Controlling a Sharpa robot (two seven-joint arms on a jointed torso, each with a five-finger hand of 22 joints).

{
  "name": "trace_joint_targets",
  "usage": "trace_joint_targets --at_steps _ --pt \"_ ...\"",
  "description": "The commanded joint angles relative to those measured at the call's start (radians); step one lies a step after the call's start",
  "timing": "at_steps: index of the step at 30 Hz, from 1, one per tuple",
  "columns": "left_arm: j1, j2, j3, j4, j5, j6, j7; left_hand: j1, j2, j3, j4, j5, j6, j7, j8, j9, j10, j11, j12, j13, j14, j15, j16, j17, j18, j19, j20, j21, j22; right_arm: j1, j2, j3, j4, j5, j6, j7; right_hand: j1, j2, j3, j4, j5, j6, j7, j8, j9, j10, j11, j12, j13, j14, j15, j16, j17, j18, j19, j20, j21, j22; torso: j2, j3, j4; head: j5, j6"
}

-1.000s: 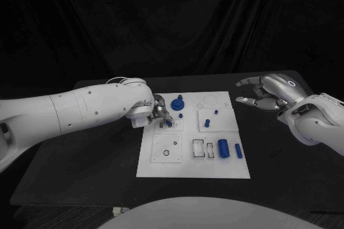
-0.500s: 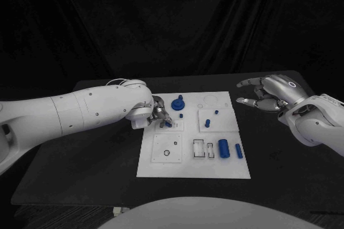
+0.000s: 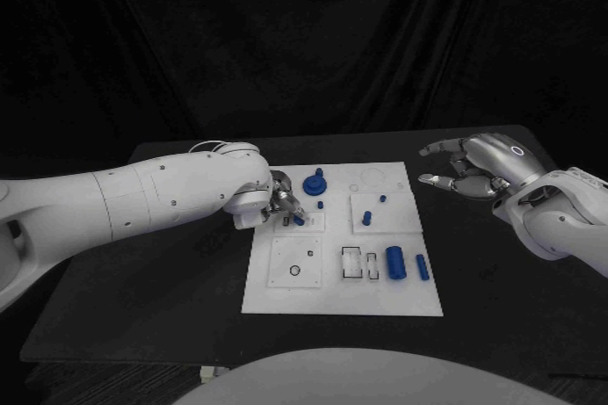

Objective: Assemble the parts on the task board

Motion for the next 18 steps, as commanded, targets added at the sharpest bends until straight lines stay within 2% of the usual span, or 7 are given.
trace_joint_targets --at_steps 1,13,18 --pt "-0.007 0.002 -0.002 0.001 0.002 0.007 0.012 -0.01 0.004 -0.012 0.004 -0.009 0.006 0.005 -0.006 -0.003 0.105 0.005 0.003 0.262 0.106 0.007 0.003 0.263 -0.002 0.0 0.007 -0.006 0.001 -0.003 0.0 0.001 -0.001 0.004 0.006 -0.017 0.0 0.011 0.001 -0.003 0.006 0.008 -0.003 0.006 -0.001 -0.005 0.004 -0.006 0.061 0.033 0.007 -0.005 -0.001 0.005 0.001 0.002 -0.007 0.142 0.001 0.0011 0.0001 -0.001 0.0" --pt "-0.008 0.005 -0.002 0.0 0.002 0.004 0.014 -0.01 0.003 -0.02 0.005 -0.019 0.01 0.005 -0.01 -0.004 0.105 0.005 0.003 0.262 0.106 0.008 0.003 0.263 -0.002 0.0 0.008 -0.006 0.002 -0.006 0.002 0.001 -0.005 0.004 0.011 -0.018 0.001 0.011 0.001 -0.003 0.006 0.01 -0.002 0.006 -0.002 -0.005 0.004 -0.006 0.06 0.033 0.008 -0.004 0.0 0.005 0.001 0.002 -0.007 0.142 0.002 0.0016 0.0 0.0 0.0" --pt "-0.009 0.004 -0.002 0.0 0.002 0.003 0.012 -0.049 -0.009 -0.093 0.047 -0.08 0.008 0.014 -0.029 -0.003 0.105 0.013 0.003 0.262 0.106 0.013 0.003 0.263 -0.002 0.002 0.013 -0.009 0.008 -0.006 0.002 0.001 -0.006 0.004 0.012 -0.019 0.001 0.011 0.001 -0.003 0.006 0.01 -0.002 0.006 -0.002 -0.005 0.004 -0.006 0.06 0.033 0.008 -0.004 0.0 0.005 0.001 0.002 -0.007 0.142 0.002 0.0016 0.0 0.0 0.0"
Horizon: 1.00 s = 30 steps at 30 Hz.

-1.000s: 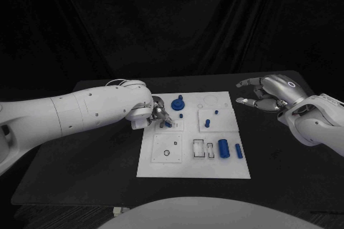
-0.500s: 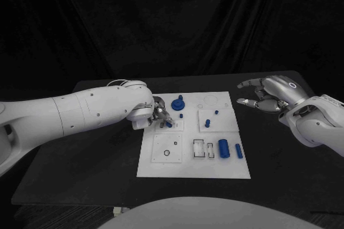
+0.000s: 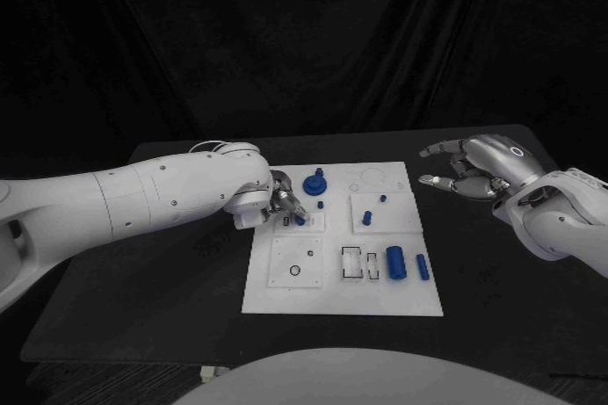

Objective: Assemble the parts on the task board

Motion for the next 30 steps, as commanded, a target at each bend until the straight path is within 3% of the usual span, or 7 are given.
trace_joint_targets --at_steps 1,4,6,10,23,30 --pt "-0.007 0.002 -0.003 0.002 0.004 0.004 0.008 -0.036 -0.011 -0.048 0.029 -0.038 0.003 0.011 -0.006 0.004 0.106 0.012 0.003 0.262 0.104 0.009 0.003 0.263 -0.002 -0.001 0.01 -0.005 0.003 -0.003 0.0 0.001 -0.001 0.0 0.006 -0.017 0.001 0.011 0.001 -0.003 0.006 0.006 0.002 0.006 -0.001 -0.005 0.004 -0.006 0.061 0.033 0.008 -0.004 0.0 0.005 0.001 0.002 -0.007 0.142 0.001 0.0001 -0.0005 -0.001 0.0" --pt "-0.008 0.003 -0.003 0.002 0.004 0.005 0.004 -0.083 -0.019 -0.111 0.067 -0.099 0.008 0.013 -0.004 0.017 0.106 0.015 0.003 0.262 0.104 0.012 0.003 0.263 -0.002 0.002 0.014 -0.006 0.008 -0.004 0.0 0.001 -0.001 0.0 0.006 -0.017 0.001 0.011 0.001 -0.003 0.007 0.006 0.002 0.006 -0.001 -0.005 0.005 -0.007 0.06 0.033 0.008 -0.005 -0.001 0.005 0.001 0.003 -0.008 0.142 0.001 0.0004 0.0003 0.0 0.0" --pt "-0.008 0.003 -0.003 0.002 0.004 0.005 0.002 -0.107 -0.023 -0.142 0.086 -0.113 0.013 0.011 0.004 0.028 0.106 0.014 0.003 0.262 0.104 0.012 0.003 0.263 -0.003 0.004 0.014 -0.006 0.012 -0.004 0.0 0.001 -0.001 0.0 0.007 -0.017 0.002 0.011 0.001 -0.003 0.007 0.007 0.002 0.006 -0.001 -0.005 0.005 -0.007 0.06 0.033 0.008 -0.005 -0.001 0.005 0.001 0.003 -0.008 0.141 0.0 0.0008 0.0009 -0.003 0.0" --pt "-0.008 0.004 -0.003 0.001 0.004 0.002 0.002 -0.133 -0.025 -0.187 0.114 -0.117 0.022 0.005 0.028 0.058 0.106 0.009 0.003 0.262 0.104 0.008 0.003 0.263 -0.003 0.007 0.011 -0.006 0.017 -0.004 -0.001 0.001 -0.002 0.0 0.007 -0.016 0.002 0.011 0.001 -0.003 0.007 0.007 0.002 0.006 -0.001 -0.005 0.005 -0.007 0.059 0.033 0.008 -0.005 -0.001 0.005 0.001 0.003 -0.008 0.141 0.0 0.0007 0.0013 -0.002 0.0" --pt "-0.009 -0.009 -0.002 0.006 0.004 -0.014 -0.003 -0.12 -0.005 -0.25 0.144 -0.117 0.039 -0.013 0.105 0.149 0.106 -0.007 0.003 0.262 0.104 -0.006 0.003 0.263 -0.006 0.02 -0.002 -0.001 0.034 -0.009 -0.001 0.001 -0.005 0.0 0.008 -0.014 0.001 0.01 0.0 -0.003 0.007 0.008 0.002 0.006 -0.002 -0.005 0.005 -0.008 0.059 0.033 0.008 -0.005 -0.001 0.005 0.001 0.003 -0.009 0.141 0.0 -0.0008 -0.0007 -0.005 0.0" --pt "-0.001 -0.058 -0.002 0.071 -0.074 -0.106 0.05 -0.096 -0.001 -0.269 0.143 -0.117 0.056 -0.024 0.139 0.169 0.106 -0.017 0.003 0.262 0.104 -0.015 0.003 0.263 -0.012 0.044 -0.01 0.018 0.062 -0.011 -0.004 0.001 -0.004 0.0 0.004 -0.011 -0.005 0.009 -0.003 0.001 0.006 0.012 0.003 0.007 -0.003 -0.006 0.006 -0.01 0.057 0.033 0.009 -0.007 -0.003 0.005 0.001 0.004 -0.01 0.141 -0.001 -0.0005 -0.0017 -0.006 0.0"
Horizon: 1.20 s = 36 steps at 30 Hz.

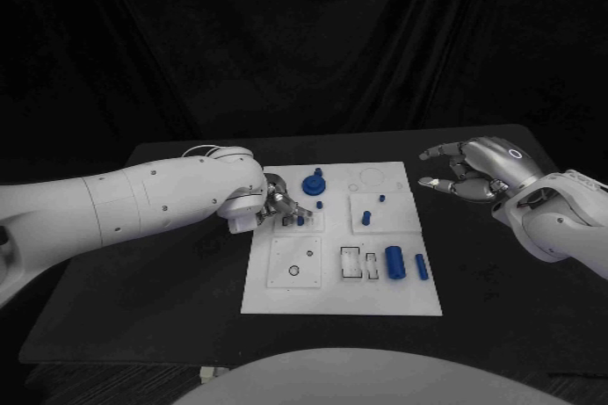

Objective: Assemble the parts on the task board

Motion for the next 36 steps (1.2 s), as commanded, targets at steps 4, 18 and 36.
trace_joint_targets --at_steps 4,18,36 --pt "0.036 -0.053 0.001 0.067 -0.117 -0.136 0.082 0.026 0.001 -0.02 -0.002 -0.005 0.022 -0.009 0.024 0.025 0.104 -0.013 0.003 0.262 0.106 -0.014 0.003 0.263 -0.017 0.031 -0.008 0.027 0.032 -0.003 -0.005 0.001 0.002 -0.001 -0.003 -0.01 -0.01 0.009 -0.005 0.003 0.001 0.01 -0.001 0.006 -0.002 -0.002 0.002 -0.007 0.056 0.033 0.009 -0.007 -0.002 0.006 0.001 0.004 -0.005 0.141 0.0 -0.0001 -0.0007 -0.003 0.0" --pt "0.144 -0.115 0.001 0.063 -0.239 -0.089 0.115 0.096 0.005 -0.06 0.011 -0.004 0.067 -0.003 -0.119 -0.113 0.104 -0.01 0.003 0.262 0.106 -0.014 0.003 0.263 -0.017 0.03 -0.011 0.017 0.037 -0.003 -0.003 0.001 0.0 0.017 -0.002 0.001 -0.012 0.01 -0.006 0.003 0.001 0.012 -0.001 0.007 -0.003 -0.002 0.002 -0.007 0.056 0.033 0.009 -0.006 -0.001 0.005 0.001 0.004 -0.004 0.141 0.002 0.0005 -0.0003 0.014 0.0" --pt "0.079 -0.001 0.001 -0.143 -0.269 -0.045 0.148 0.109 0.024 -0.073 0.017 -0.002 0.055 0.009 -0.168 -0.14 0.104 0.0 0.003 0.262 0.106 -0.005 0.003 0.263 -0.014 0.018 -0.004 0.001 0.028 -0.01 -0.007 0.001 0.009 0.02 0.004 0.01 -0.01 0.013 -0.005 0.001 0.006 0.017 0.001 0.008 -0.004 -0.001 0.003 -0.007 0.056 0.033 0.01 -0.005 0.0 0.005 0.001 0.004 -0.004 0.141 0.007 -0.0062 0.0023 0.015 0.0"
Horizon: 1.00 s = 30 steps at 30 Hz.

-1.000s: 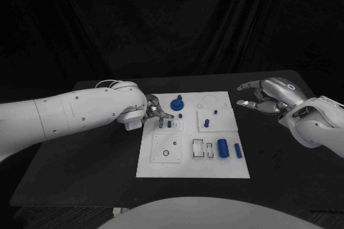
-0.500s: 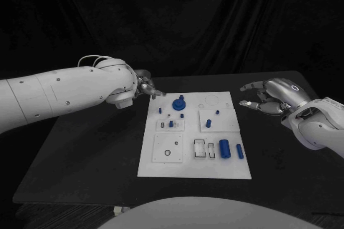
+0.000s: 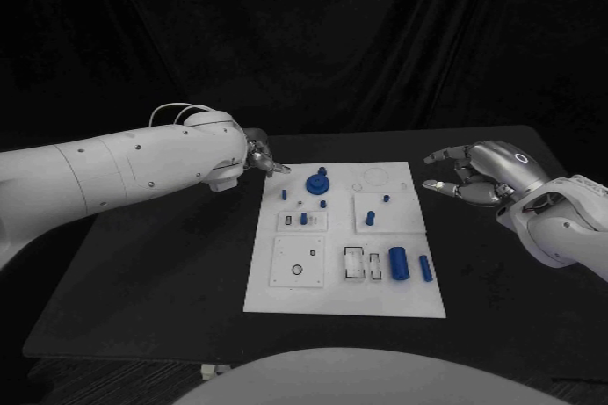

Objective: Assemble the parts on the task board

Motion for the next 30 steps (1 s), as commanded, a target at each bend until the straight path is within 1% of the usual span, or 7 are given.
trace_joint_targets --at_steps 1,6,8,10,14,19,30 --pt "-0.01 0.015 0.001 -0.021 -0.015 0.023 0.038 0.005 0.002 -0.005 -0.001 -0.002 -0.003 0.001 -0.003 -0.001 0.104 0.007 0.003 0.262 0.106 0.009 0.003 0.263 0.002 -0.008 -0.002 -0.006 -0.002 -0.003 -0.001 0.001 0.004 0.001 0.003 0.002 -0.002 0.004 -0.002 -0.002 0.006 0.006 -0.002 0.004 -0.001 -0.001 0.003 -0.003 0.056 0.033 0.01 -0.002 0.001 0.006 0.001 0.004 -0.004 0.141 0.001 -0.0033 -0.0013 -0.002 0.0" --pt "-0.028 0.04 0.001 -0.053 -0.016 0.033 0.049 0.004 0.006 -0.006 0.0 -0.002 -0.004 0.003 -0.008 -0.004 0.104 0.008 0.003 0.262 0.106 0.01 0.003 0.263 0.003 -0.011 0.0 -0.01 -0.004 -0.004 -0.002 0.001 0.005 0.001 0.002 0.003 -0.002 0.004 -0.002 -0.002 0.006 0.006 -0.002 0.004 -0.001 -0.001 0.003 -0.003 0.056 0.033 0.01 -0.002 0.001 0.006 0.001 0.004 -0.004 0.141 0.004 -0.0063 -0.0003 -0.004 0.0" --pt "-0.032 0.046 0.001 -0.06 -0.016 0.035 0.052 0.003 0.007 -0.007 0.001 -0.002 -0.004 0.003 -0.01 -0.004 0.104 0.009 0.003 0.262 0.106 0.011 0.003 0.263 0.003 -0.012 0.0 -0.011 -0.005 -0.004 -0.002 0.001 0.005 0.001 0.003 0.003 -0.002 0.004 -0.002 -0.002 0.006 0.006 -0.002 0.004 -0.001 -0.001 0.003 -0.003 0.056 0.033 0.01 -0.002 0.001 0.006 0.001 0.004 -0.004 0.141 0.004 -0.0068 0.0002 -0.004 0.0" --pt "-0.039 0.054 0.001 -0.069 -0.016 0.039 0.054 0.002 0.008 -0.008 0.001 -0.002 -0.004 0.004 -0.011 -0.005 0.104 0.009 0.003 0.262 0.106 0.011 0.003 0.263 0.003 -0.012 0.001 -0.012 -0.005 -0.004 -0.002 0.001 0.005 0.001 0.003 0.003 -0.002 0.004 -0.002 -0.002 0.006 0.006 -0.002 0.004 -0.001 -0.001 0.003 -0.003 0.056 0.033 0.01 -0.002 0.001 0.006 0.001 0.004 -0.004 0.141 0.005 -0.0058 0.0 -0.005 0.0" --pt "-0.047 0.061 0.001 -0.078 -0.016 0.045 0.057 0.002 0.009 -0.008 0.002 -0.001 -0.003 0.004 -0.013 -0.006 0.104 0.01 0.003 0.262 0.106 0.012 0.003 0.263 0.003 -0.013 0.001 -0.012 -0.005 -0.004 -0.002 0.001 0.005 0.001 0.002 0.004 0.0 0.005 -0.001 -0.003 0.009 0.008 -0.002 0.004 -0.002 -0.001 0.004 -0.003 0.055 0.034 0.01 -0.002 0.001 0.005 0.002 0.005 -0.003 0.141 0.003 -0.0039 -0.0025 -0.003 0.0" --pt "-0.054 0.067 0.001 -0.084 -0.016 0.054 0.058 0.002 0.013 -0.008 0.002 0.0 0.0 0.004 -0.015 -0.007 0.104 0.01 0.003 0.262 0.106 0.013 0.003 0.263 0.004 -0.014 0.002 -0.014 -0.006 -0.004 -0.002 0.001 0.004 0.001 0.002 0.004 0.0 0.005 -0.001 -0.003 0.009 0.008 -0.002 0.004 -0.002 -0.001 0.004 -0.003 0.055 0.034 0.01 -0.002 0.001 0.005 0.002 0.005 -0.003 0.141 0.002 -0.0028 -0.0033 -0.002 0.0" --pt "-0.065 0.074 0.001 -0.091 -0.016 0.07 0.051 0.007 0.024 -0.006 -0.001 0.007 0.009 0.004 -0.019 -0.01 0.104 0.011 0.003 0.262 0.106 0.014 0.003 0.263 0.005 -0.018 0.004 -0.018 -0.008 -0.004 0.0 0.001 0.002 0.001 0.003 0.004 0.001 0.005 -0.001 -0.003 0.009 0.009 -0.002 0.004 -0.003 0.0 0.004 -0.003 0.056 0.034 0.01 -0.003 0.0 0.005 0.002 0.005 -0.005 0.141 0.0 -0.0031 -0.0019 -0.002 0.0"
